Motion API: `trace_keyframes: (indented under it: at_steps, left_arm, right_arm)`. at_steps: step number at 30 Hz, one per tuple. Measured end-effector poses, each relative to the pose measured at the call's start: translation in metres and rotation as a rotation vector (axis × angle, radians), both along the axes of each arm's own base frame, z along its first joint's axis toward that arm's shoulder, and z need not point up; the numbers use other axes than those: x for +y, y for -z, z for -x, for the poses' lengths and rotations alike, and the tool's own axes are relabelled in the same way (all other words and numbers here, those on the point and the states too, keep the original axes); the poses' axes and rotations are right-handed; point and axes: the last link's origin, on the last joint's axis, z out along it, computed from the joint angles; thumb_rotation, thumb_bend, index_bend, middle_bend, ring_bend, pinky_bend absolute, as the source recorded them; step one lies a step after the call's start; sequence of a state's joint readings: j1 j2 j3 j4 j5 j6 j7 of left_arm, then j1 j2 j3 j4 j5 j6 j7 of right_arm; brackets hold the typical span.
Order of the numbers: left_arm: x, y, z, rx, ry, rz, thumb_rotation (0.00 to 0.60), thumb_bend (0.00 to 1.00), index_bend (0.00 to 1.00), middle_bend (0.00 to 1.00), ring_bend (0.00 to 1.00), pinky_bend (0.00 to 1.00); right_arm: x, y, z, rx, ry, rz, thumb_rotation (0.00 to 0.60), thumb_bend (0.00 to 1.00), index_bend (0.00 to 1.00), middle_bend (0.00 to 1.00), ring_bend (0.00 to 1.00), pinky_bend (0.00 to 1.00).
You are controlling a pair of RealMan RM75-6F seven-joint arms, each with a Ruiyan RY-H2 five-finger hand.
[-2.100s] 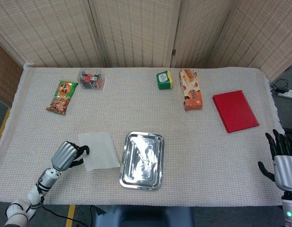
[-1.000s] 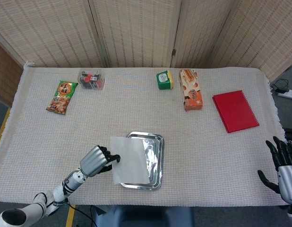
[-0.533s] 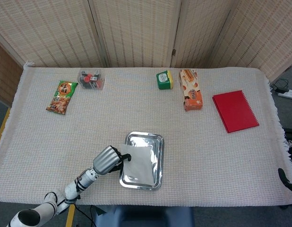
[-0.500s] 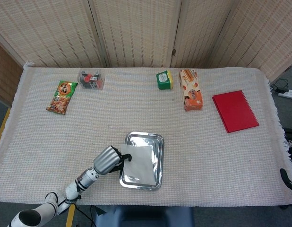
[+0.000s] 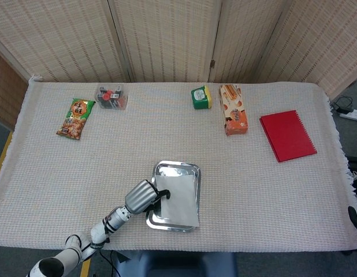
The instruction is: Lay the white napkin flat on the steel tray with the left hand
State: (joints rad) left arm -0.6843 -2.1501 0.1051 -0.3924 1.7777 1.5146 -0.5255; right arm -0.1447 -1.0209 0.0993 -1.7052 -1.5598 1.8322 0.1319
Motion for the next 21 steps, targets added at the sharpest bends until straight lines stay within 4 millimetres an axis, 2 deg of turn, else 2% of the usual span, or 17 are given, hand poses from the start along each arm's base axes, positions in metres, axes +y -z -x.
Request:
trace_keyframes:
  at_steps: [1,3,5,8,13,21]
  left_arm:
    - [0.001,0.001,0.0,0.004,-0.005,0.003,0.6,0.6,0.51,1.0,1.0,1.0]
    - [0.004,0.004,-0.001,0.018,-0.017,0.006,0.6,0.45,0.44,1.0,1.0,1.0]
    - [0.006,0.006,0.0,0.029,-0.028,0.004,0.6,0.36,0.38,1.0,1.0,1.0]
    - [0.01,0.007,0.0,0.037,-0.043,-0.012,0.6,0.26,0.3,1.0,1.0,1.0]
    - [0.014,0.004,-0.001,0.025,-0.061,-0.033,0.6,0.23,0.25,1.0,1.0,1.0]
    - [0.021,-0.011,0.005,0.047,-0.046,-0.097,0.6,0.23,0.24,1.0,1.0,1.0]
  right_arm:
    - [0.0,0.0,0.0,-0.001,0.0,0.001,0.6,0.34,0.0,0.0,0.0,0.0]
    - [0.0,-0.001,0.0,-0.002,0.0,0.005,0.6,0.34,0.0,0.0,0.0,0.0]
    - [0.0,-0.002,0.001,-0.004,0.002,0.008,0.6,0.34,0.0,0.0,0.0,0.0]
    - [0.0,-0.003,0.002,-0.005,0.006,0.006,0.6,0.34,0.0,0.0,0.0,0.0]
    - [-0.002,-0.002,0.002,-0.005,0.008,0.0,0.6,0.34,0.0,0.0,0.0,0.0]
    - [-0.002,0.0,0.001,-0.001,0.006,-0.006,0.6,0.34,0.0,0.0,0.0,0.0]
